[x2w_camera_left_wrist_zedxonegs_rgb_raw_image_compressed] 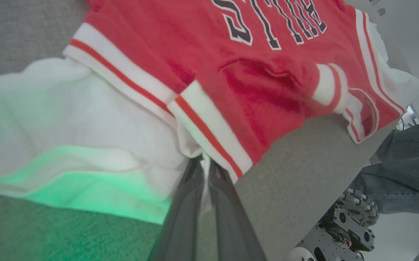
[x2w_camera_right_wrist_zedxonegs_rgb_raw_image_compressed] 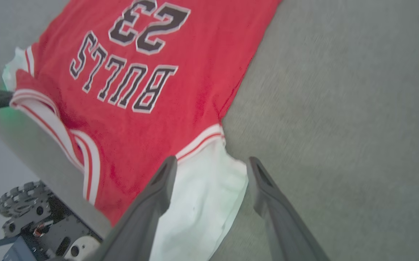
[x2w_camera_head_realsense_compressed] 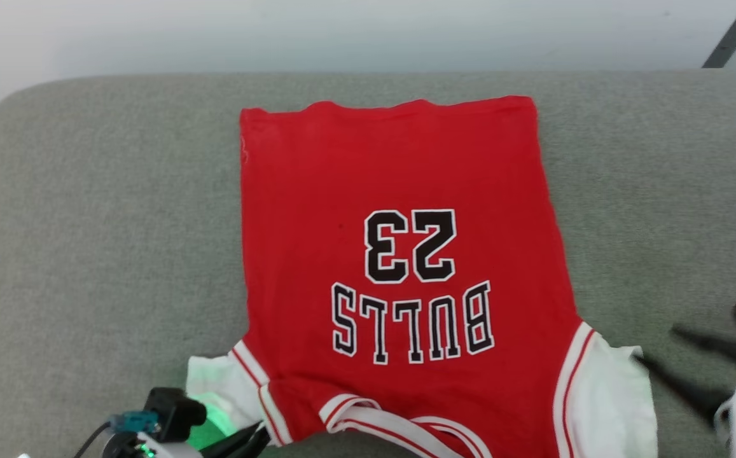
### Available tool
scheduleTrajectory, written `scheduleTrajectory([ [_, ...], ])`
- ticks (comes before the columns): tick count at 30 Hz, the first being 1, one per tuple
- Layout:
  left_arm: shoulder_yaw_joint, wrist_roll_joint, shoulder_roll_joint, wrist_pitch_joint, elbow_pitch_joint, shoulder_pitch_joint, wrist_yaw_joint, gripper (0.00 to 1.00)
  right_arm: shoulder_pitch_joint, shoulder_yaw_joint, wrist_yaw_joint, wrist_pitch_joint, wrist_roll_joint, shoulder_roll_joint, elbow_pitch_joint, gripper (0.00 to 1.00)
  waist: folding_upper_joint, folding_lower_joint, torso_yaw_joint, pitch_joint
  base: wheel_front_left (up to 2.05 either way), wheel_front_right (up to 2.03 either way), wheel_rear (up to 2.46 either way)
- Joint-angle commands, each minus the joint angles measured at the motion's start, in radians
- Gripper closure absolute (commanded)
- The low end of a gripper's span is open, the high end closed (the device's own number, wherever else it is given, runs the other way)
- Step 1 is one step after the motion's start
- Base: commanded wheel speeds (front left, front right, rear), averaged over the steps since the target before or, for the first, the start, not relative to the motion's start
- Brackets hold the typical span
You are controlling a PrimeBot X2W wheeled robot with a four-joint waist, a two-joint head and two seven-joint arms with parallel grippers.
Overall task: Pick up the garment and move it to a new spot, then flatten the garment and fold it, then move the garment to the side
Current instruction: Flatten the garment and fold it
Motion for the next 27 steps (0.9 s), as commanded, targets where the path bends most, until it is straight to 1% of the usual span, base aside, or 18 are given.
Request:
scheduleTrajectory([
  [1, 0.007, 0.019, -0.019, -0.003, -0.008, -0.017, 0.002, 1.0, -0.048, -0.051, -0.001, 0.028, 0.0, 0.009, 0.0, 0.0, 0.0, 0.0, 0.028, 0.023, 0.0, 0.0, 0.0],
  [4, 0.013, 0.041, -0.039, -0.003, -0.012, -0.036, 0.002, 1.0, -0.151, -0.101, -0.001, 0.06, -0.009, 0.051, 0.053, 0.0, 0.0, 0.0, 0.055, 0.05, 0.0, 0.0, 0.0],
  [7, 0.017, 0.065, -0.063, -0.002, -0.015, -0.059, 0.002, 1.0, -0.302, -0.09, 0.0, 0.079, -0.055, 0.098, 0.16, 0.0, 0.0, 0.0, 0.085, 0.079, 0.0, 0.0, 0.0],
  [13, 0.008, 0.103, -0.105, -0.002, -0.03, -0.107, 0.002, 1.0, -0.644, -0.016, 0.0, 0.136, -0.184, 0.178, 0.464, 0.0, 0.0, 0.0, 0.159, 0.147, 0.0, 0.0, 0.0],
  [18, -0.003, 0.121, -0.129, -0.002, -0.041, -0.141, 0.002, 1.0, -0.885, 0.018, -0.001, 0.164, -0.286, 0.218, 0.719, 0.0, 0.0, 0.0, 0.219, 0.204, 0.0, 0.0, 0.0],
  [19, -0.003, 0.121, -0.129, -0.002, -0.041, -0.141, 0.002, 1.0, -0.885, 0.018, -0.001, 0.164, -0.286, 0.218, 0.719, 0.0, 0.0, 0.0, 0.219, 0.204, 0.0, 0.0, 0.0],
  [23, -0.001, 0.125, -0.139, -0.002, -0.041, -0.163, 0.002, 1.0, -1.02, 0.035, -0.001, 0.194, -0.337, 0.238, 0.895, 0.0, 0.0, 0.0, 0.261, 0.239, 0.0, 0.0, 0.0],
  [27, 0.013, 0.131, -0.147, -0.002, -0.05, -0.174, 0.002, 1.0, -1.096, 0.044, -0.001, 0.187, -0.381, 0.254, 1.023, 0.0, 0.0, 0.0, 0.29, 0.264, 0.0, 0.0, 0.0],
])
